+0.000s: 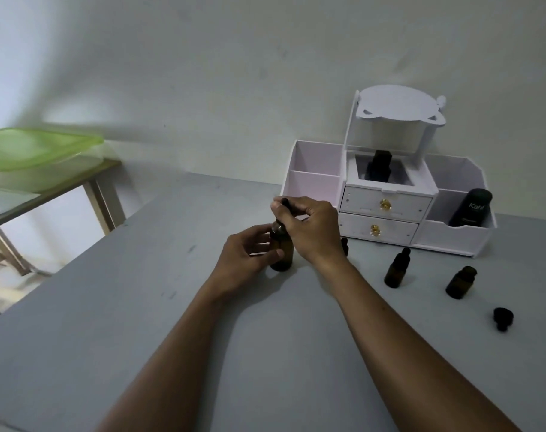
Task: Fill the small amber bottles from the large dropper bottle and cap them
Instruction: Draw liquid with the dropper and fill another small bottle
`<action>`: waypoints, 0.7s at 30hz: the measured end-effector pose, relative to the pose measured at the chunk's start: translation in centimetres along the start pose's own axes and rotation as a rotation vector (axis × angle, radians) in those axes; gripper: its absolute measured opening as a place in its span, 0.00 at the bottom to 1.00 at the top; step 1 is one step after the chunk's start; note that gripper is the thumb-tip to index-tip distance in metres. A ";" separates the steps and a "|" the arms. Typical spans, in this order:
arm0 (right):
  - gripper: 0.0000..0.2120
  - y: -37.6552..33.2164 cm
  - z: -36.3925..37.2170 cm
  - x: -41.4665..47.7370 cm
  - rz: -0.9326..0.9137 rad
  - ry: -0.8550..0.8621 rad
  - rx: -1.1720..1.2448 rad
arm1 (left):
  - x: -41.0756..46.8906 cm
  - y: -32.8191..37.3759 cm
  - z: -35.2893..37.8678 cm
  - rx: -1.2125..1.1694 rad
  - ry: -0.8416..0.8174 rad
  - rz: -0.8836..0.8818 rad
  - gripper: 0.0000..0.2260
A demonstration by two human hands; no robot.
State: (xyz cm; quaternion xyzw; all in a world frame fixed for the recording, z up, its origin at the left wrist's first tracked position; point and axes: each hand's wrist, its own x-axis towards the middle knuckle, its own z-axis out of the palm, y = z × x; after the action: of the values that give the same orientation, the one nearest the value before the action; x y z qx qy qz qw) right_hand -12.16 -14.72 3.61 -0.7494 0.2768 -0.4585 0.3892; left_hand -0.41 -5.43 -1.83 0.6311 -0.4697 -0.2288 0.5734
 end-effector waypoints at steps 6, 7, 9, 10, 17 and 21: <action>0.10 0.0 0.3 0.2 0.029 0.042 0.055 | 0.0 -0.1 0.1 -0.001 0.007 0.009 0.22; 0.11 0.0 0.4 0.3 0.033 0.052 0.059 | 0.0 -0.1 0.1 -0.003 0.007 0.009 0.22; 0.13 0.0 0.5 0.4 0.044 0.058 0.077 | 0.1 -0.2 0.1 -0.005 0.007 0.009 0.22; 0.14 0.0 0.6 0.4 0.050 0.059 0.090 | 0.1 -0.2 0.1 -0.003 0.004 0.010 0.22; 0.13 0.0 0.7 0.4 0.042 0.069 0.067 | 0.2 -0.2 0.1 0.017 -0.007 0.011 0.22; 0.08 -0.4 0.5 0.2 0.016 0.043 0.017 | 0.1 -0.3 0.1 0.021 -0.006 0.006 0.22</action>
State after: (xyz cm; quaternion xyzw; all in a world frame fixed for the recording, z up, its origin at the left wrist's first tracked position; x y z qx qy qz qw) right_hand -11.58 -14.50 3.96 -0.7339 0.2872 -0.4738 0.3930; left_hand -0.33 -5.60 -2.11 0.6347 -0.4758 -0.2240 0.5662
